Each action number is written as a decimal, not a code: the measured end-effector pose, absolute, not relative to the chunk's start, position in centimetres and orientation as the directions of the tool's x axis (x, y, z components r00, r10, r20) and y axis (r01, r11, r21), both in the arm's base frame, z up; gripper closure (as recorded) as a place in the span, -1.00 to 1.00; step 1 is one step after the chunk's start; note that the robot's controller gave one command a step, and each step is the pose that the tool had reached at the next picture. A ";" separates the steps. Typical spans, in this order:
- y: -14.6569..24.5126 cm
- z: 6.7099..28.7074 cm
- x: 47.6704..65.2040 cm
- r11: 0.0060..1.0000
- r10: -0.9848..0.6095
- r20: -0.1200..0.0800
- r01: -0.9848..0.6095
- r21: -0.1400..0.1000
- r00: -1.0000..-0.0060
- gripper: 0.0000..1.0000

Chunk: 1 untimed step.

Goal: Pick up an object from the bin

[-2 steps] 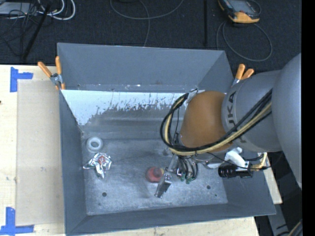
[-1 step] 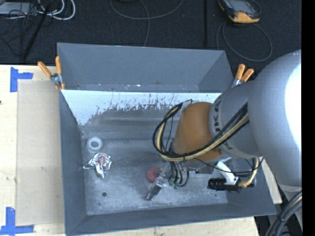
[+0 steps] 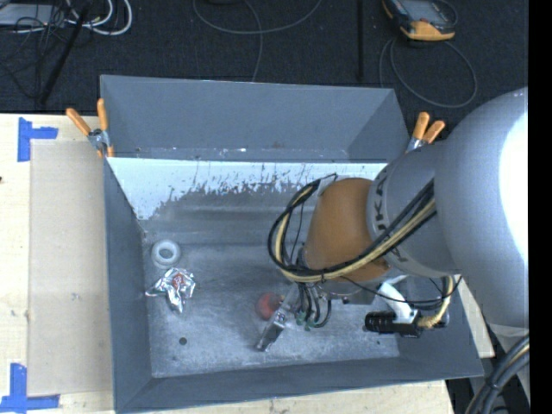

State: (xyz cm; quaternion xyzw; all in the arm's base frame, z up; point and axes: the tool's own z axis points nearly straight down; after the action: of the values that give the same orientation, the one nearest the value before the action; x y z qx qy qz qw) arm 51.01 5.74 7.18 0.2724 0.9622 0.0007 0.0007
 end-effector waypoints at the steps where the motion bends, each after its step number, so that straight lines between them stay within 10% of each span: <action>1: 5.7 7.6 51.3 0.851 0.526 -0.008 0.526 0.007 -0.851 1.00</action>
Offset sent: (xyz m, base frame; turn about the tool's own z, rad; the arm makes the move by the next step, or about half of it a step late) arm 0.0000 0.0000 0.0000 0.0000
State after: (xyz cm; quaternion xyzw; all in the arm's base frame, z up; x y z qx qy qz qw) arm 51.34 5.74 7.57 0.2733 0.9619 0.0024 0.0049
